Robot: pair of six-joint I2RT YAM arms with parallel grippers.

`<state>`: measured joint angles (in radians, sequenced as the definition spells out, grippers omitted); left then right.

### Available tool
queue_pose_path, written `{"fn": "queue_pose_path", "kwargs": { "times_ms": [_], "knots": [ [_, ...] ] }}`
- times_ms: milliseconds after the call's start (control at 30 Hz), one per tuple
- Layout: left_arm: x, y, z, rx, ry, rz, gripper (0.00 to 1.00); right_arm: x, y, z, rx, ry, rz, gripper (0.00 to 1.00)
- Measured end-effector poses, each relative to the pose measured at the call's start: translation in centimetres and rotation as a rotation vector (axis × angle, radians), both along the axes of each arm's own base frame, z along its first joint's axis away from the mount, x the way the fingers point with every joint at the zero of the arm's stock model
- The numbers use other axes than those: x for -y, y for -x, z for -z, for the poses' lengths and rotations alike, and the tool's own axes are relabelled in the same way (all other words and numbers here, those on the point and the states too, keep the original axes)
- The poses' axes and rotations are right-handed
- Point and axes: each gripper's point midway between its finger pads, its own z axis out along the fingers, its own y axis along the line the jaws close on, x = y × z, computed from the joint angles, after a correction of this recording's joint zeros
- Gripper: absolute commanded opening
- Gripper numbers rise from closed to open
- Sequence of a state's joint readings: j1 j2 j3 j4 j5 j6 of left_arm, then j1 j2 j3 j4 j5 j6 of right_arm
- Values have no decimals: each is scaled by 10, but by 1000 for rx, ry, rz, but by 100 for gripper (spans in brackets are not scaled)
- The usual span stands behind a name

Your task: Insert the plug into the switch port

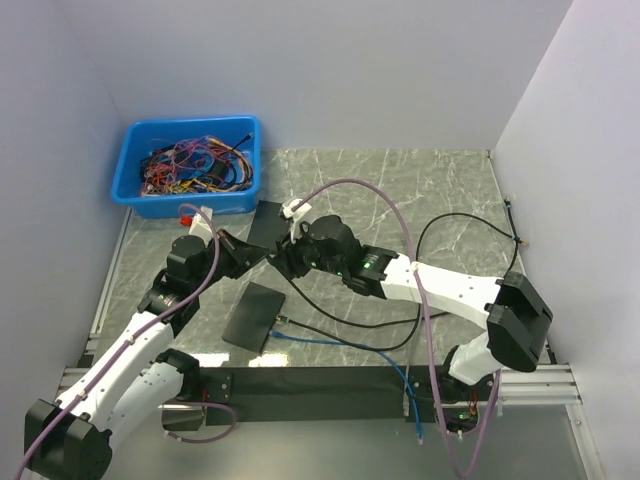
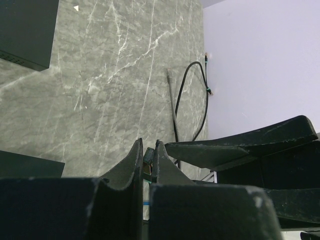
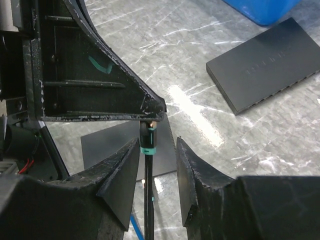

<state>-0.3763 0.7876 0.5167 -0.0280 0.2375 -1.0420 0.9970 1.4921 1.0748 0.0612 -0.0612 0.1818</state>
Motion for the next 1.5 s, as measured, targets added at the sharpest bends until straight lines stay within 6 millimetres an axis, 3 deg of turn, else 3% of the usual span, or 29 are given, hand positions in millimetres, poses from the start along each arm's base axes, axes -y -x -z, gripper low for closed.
{"fn": "queue_pose_path", "kwargs": {
  "times_ms": [667,767,867,933,967,1000,1033,1133,1333,1500],
  "knots": [
    [0,-1,3,-10,-4,-1,1,-8,1,14,-27,33,-13,31],
    [0,-1,3,-9,-4,-3,1,-9,0,13,-27,32,-14,26],
    [-1,-2,4,-10,-7,-8,1,-11,0,14,-29,33,-16,13],
    [-1,-2,4,-12,-9,-12,1,-11,0,15,-30,34,-17,0],
    [-2,-2,5,-13,-10,-13,1,-11,0,15,-29,35,-17,0],
    [-2,-2,5,-14,-11,-14,7,-11,0,15,-30,34,-16,0],
    [-2,-2,5,-14,-11,-14,8,-11,0,15,-30,34,-16,0],
    [-2,-2,5,-13,-14,-17,31,-11,0,15,-29,33,-16,0],
    [-5,-4,7,-7,-29,-32,62,-8,-3,18,-27,43,3,0],
    [-17,-11,19,-21,-98,-78,65,12,-23,31,-50,72,75,0]
  ]
}}
